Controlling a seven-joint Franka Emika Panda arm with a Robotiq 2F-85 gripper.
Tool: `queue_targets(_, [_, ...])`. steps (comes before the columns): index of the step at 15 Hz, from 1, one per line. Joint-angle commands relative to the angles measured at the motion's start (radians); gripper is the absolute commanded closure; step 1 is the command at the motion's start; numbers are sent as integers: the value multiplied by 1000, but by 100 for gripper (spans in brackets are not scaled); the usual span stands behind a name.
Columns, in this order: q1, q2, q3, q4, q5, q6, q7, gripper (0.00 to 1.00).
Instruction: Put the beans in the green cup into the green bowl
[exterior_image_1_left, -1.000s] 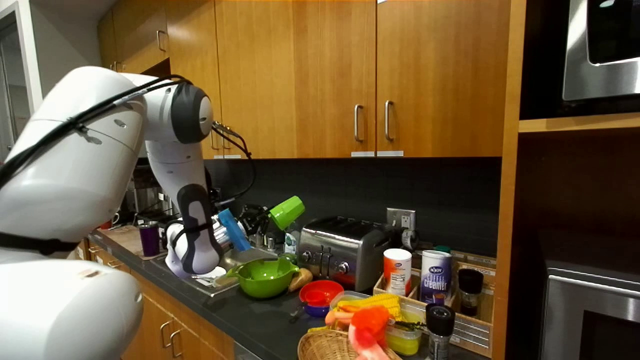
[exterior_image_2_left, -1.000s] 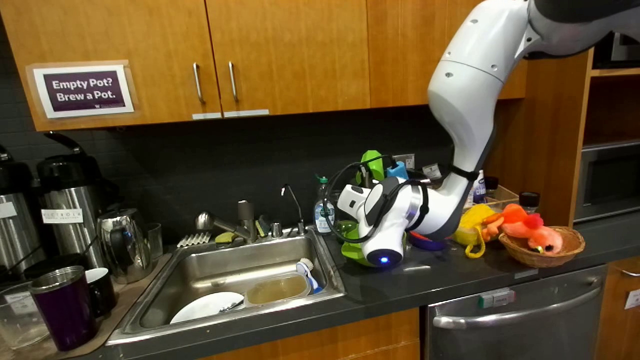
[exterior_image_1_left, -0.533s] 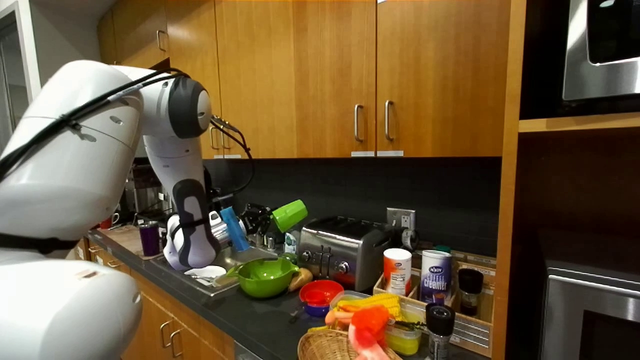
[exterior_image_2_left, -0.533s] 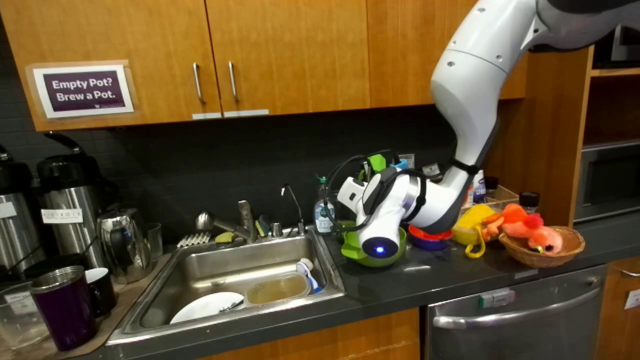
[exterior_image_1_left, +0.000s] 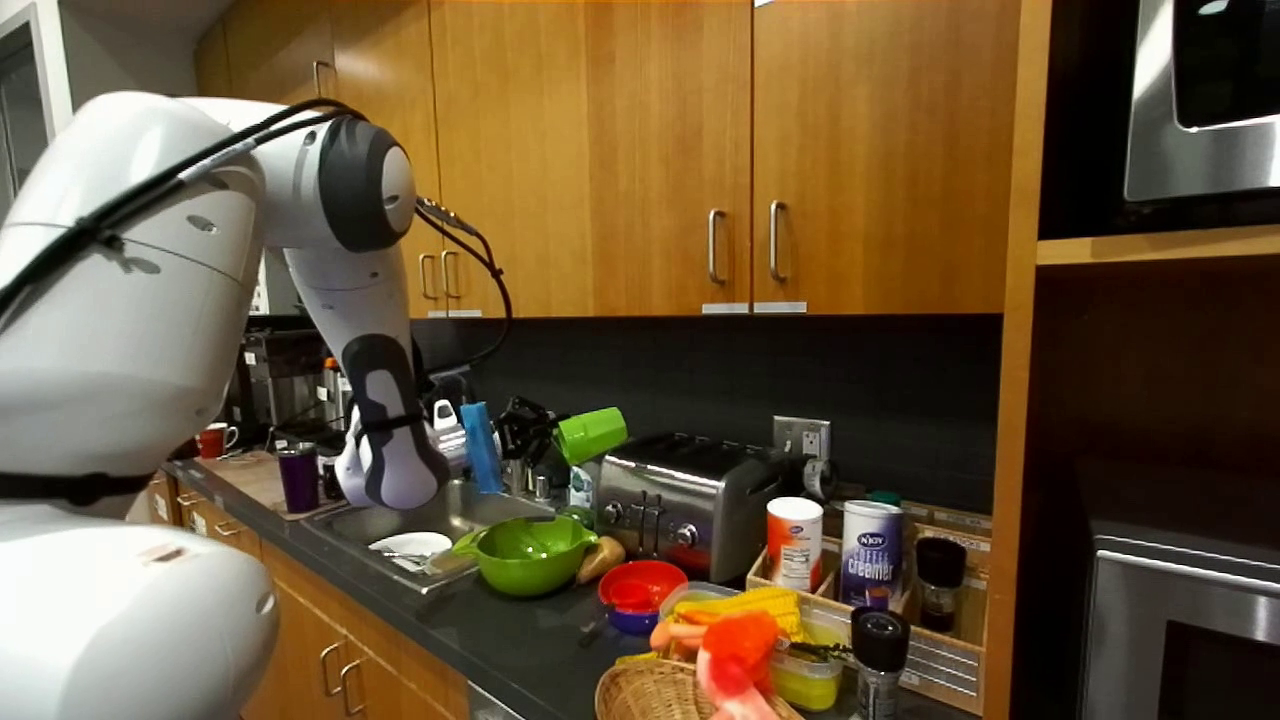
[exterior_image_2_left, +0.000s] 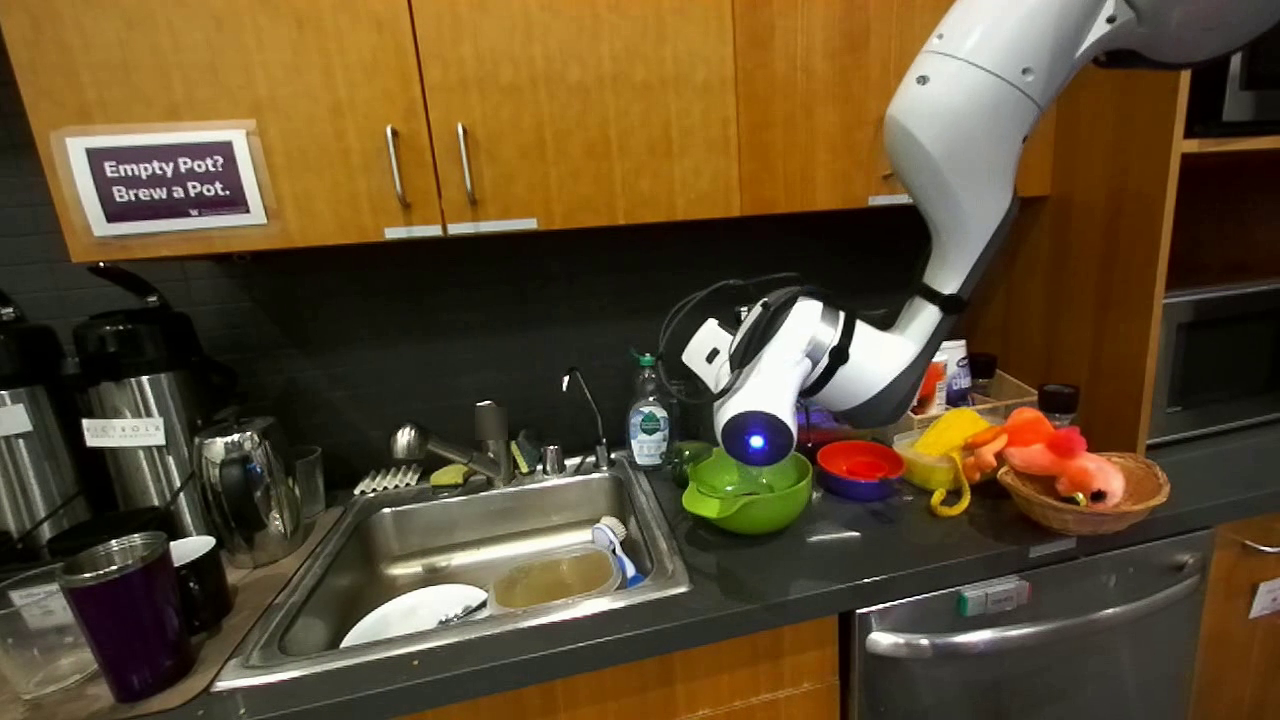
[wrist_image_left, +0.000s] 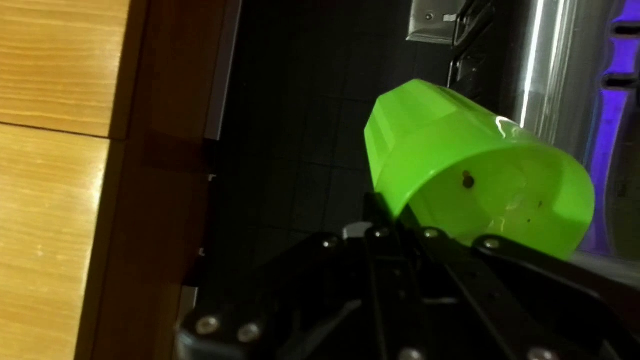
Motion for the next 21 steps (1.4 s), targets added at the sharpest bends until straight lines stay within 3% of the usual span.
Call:
queue_targets(1, [-24, -65, 1, -6, 61, 121, 23, 99])
queue_targets(11, [-51, -149, -19, 22, 184, 351, 47, 99])
queue_targets(21, [-93, -218, -79, 50, 480, 708, -7, 99])
